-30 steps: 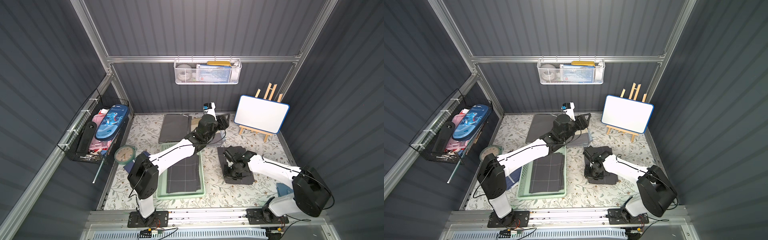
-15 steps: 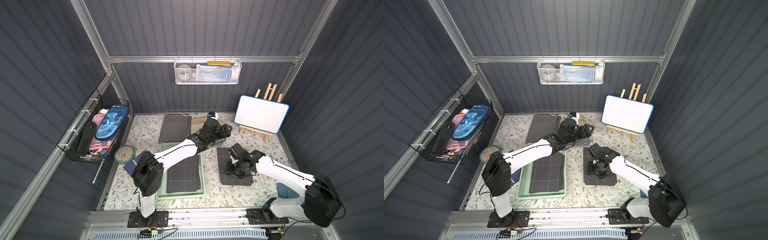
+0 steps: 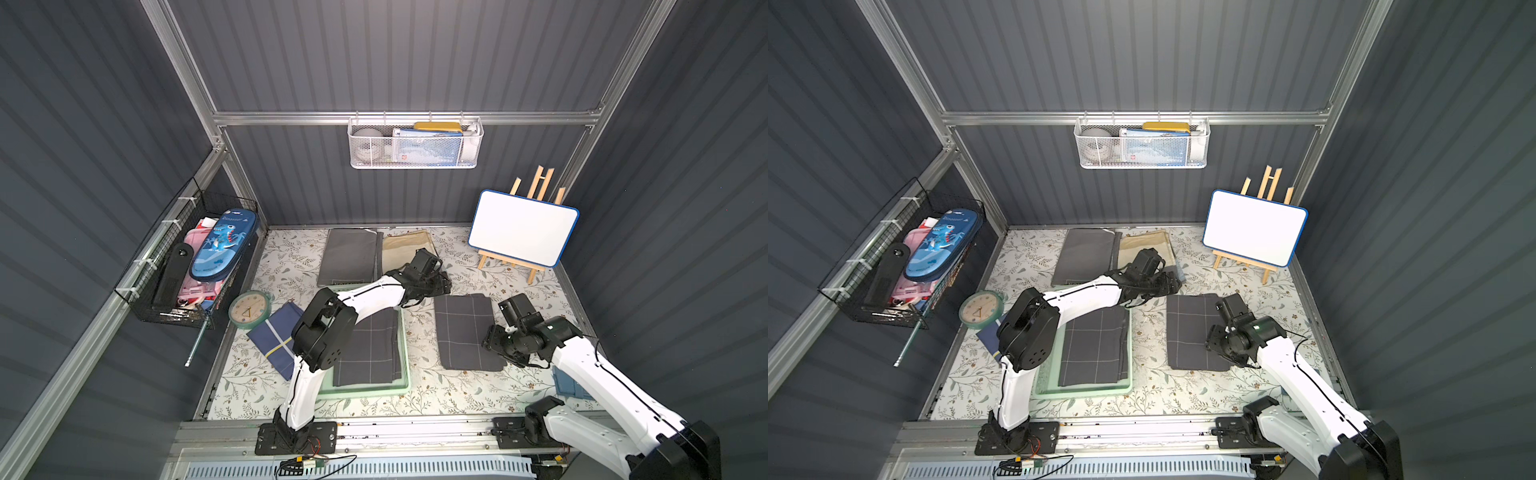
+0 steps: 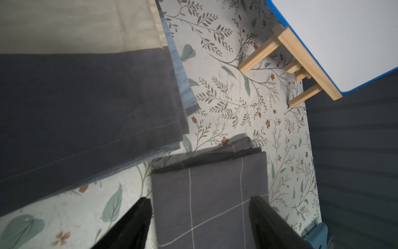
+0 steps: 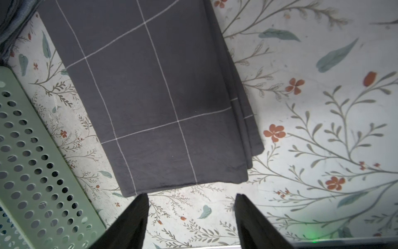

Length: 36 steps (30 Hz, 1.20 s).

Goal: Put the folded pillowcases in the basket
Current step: Pick up the pillowcase from the center of the board.

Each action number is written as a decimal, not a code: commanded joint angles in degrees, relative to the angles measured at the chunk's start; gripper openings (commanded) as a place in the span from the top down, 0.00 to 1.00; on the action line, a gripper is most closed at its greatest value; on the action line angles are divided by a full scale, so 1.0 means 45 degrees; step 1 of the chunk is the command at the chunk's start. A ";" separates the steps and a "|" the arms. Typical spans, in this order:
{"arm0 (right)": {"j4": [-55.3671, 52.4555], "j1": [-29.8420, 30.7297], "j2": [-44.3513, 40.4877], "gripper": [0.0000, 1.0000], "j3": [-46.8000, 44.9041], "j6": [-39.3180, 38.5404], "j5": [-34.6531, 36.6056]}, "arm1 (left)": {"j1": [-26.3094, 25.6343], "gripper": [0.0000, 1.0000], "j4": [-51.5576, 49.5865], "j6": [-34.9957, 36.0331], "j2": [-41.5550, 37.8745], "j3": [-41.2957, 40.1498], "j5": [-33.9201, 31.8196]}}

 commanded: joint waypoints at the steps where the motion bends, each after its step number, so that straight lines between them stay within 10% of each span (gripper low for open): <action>1: -0.0225 -0.0111 -0.0069 0.32 -0.0088 -0.0199 0.0132 | -0.0071 0.25 -0.0857 0.0830 0.0774 0.0613 0.0132; 24: 0.0400 -0.0248 0.0197 0.33 -0.0670 0.0105 -0.0545 | -0.0112 0.32 -0.0831 0.1373 0.1571 0.0328 0.0634; 30: 0.0562 -0.0253 0.0143 0.34 -0.0991 0.0246 -0.0584 | -0.0115 0.45 -0.0317 0.1466 0.1650 0.0335 0.0829; 36: 0.0613 -0.0248 -0.0078 0.34 -0.1256 0.0458 -0.0501 | -0.0115 0.79 0.0010 0.1476 0.1628 0.0149 0.1201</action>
